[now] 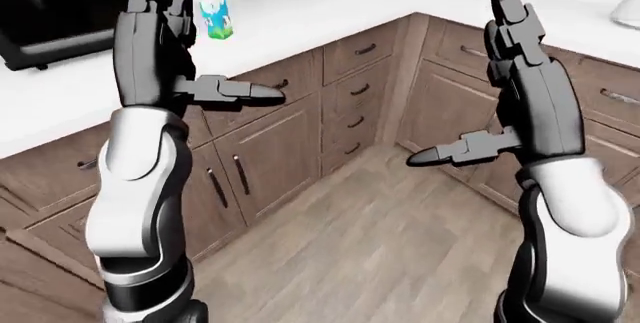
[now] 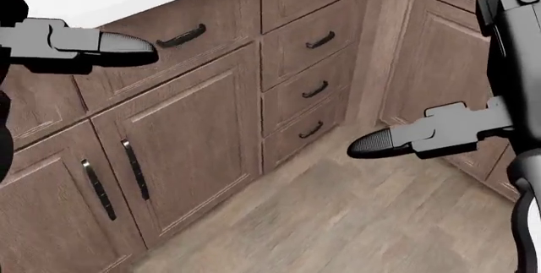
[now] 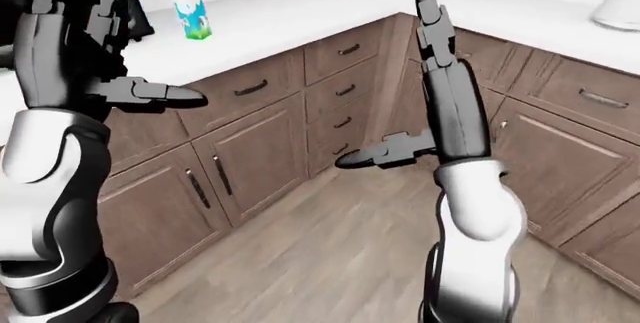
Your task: Move the drinks to the dining counter.
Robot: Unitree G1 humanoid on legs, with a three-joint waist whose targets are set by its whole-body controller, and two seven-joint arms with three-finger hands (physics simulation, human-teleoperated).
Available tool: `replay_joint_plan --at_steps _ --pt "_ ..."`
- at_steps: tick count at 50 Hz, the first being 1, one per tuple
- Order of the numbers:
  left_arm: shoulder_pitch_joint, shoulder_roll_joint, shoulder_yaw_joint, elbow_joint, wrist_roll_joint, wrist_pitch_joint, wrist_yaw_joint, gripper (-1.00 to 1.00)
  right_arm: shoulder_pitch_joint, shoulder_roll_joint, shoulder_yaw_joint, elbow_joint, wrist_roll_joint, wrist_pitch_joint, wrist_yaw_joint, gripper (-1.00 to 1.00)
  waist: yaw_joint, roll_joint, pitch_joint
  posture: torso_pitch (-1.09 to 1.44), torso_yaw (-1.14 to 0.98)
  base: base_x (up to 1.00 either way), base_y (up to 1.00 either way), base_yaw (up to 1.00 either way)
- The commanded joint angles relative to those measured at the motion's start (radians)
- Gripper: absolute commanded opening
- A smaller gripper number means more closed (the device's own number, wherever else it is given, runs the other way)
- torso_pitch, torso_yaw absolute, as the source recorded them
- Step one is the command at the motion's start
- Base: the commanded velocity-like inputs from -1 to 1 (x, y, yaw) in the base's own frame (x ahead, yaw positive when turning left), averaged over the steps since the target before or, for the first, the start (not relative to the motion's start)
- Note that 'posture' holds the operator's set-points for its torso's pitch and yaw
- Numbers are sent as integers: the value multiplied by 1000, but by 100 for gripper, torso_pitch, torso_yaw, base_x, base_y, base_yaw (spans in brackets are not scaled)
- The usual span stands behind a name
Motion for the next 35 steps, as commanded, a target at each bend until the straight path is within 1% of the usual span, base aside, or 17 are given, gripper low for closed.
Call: replay_joint_plan --at_steps 1,3,6,11,13,14,15,16,17,18,21,25,27,28,29,32,35 --pt "-24 13 21 -20 3 -13 6 100 -24 -1 6 -9 9 -34 -7 100 7 22 -34 0 0 30 0 98" --pt "-29 15 21 -17 1 -12 7 100 -32 -2 7 4 13 -39 -9 100 10 23 -8 0 0 30 0 98" --pt "-31 17 21 -12 0 -15 7 100 -41 -5 6 12 17 -39 -9 100 36 -12 -15 0 0 30 0 98" --pt "-25 15 19 -7 3 -25 5 100 -40 -4 8 17 21 -42 -11 100 38 -68 11 0 0 30 0 94" --pt "-20 15 19 -11 3 -25 4 100 -33 -1 9 18 22 -49 -16 100 38 -101 13 0 0 30 0 91" --pt "-23 15 20 -13 2 -22 4 100 -32 -3 10 15 20 -46 -14 100 35 -128 7 0 0 32 0 80" --pt "-22 16 20 -15 2 -22 4 100 -31 -1 7 7 23 -42 -13 100 24 -167 -10 0 0 36 0 64" --pt "-20 15 21 -15 2 -23 4 100 -27 -3 7 -1 20 -37 -11 100 10 -115 6 0 0 39 0 51" --pt "-17 16 20 -15 4 -25 3 100 -24 -3 7 -2 21 -38 -11 100 18 -129 17 0 0 38 0 51" --pt "-18 15 21 -16 3 -23 5 100 -25 -2 6 -3 22 -38 -12 100 11 -127 13 0 0 39 0 50" --pt "-14 14 19 -17 5 -27 4 100 -17 0 3 -12 26 -40 -14 100 2 -106 4 0 0 43 0 37" --pt "-11 9 14 -14 10 -33 5 100 -15 -3 9 -14 21 -36 -13 100 -18 -54 12 0 0 50 0 21" --pt "-8 7 12 -12 15 -37 4 100 -11 -2 8 -17 19 -35 -11 100 -25 -24 0 0 0 50 0 26" --pt "-7 8 14 -13 16 -38 2 100 -11 -2 8 -17 17 -35 -11 100 -28 -2 -5 0 0 48 0 27" --pt "-8 8 18 -16 13 -33 1 100 -13 -1 9 -17 16 -35 -12 100 -29 30 -21 0 0 49 0 27" --pt "-3 11 22 -22 11 -32 -2 100 -13 0 13 -15 11 -35 -11 100 -15 29 7 0 0 50 0 31" --pt "-1 11 20 -22 11 -33 -1 100 -14 1 15 -9 7 -39 -10 100 6 0 -3 0 0 50 0 45"
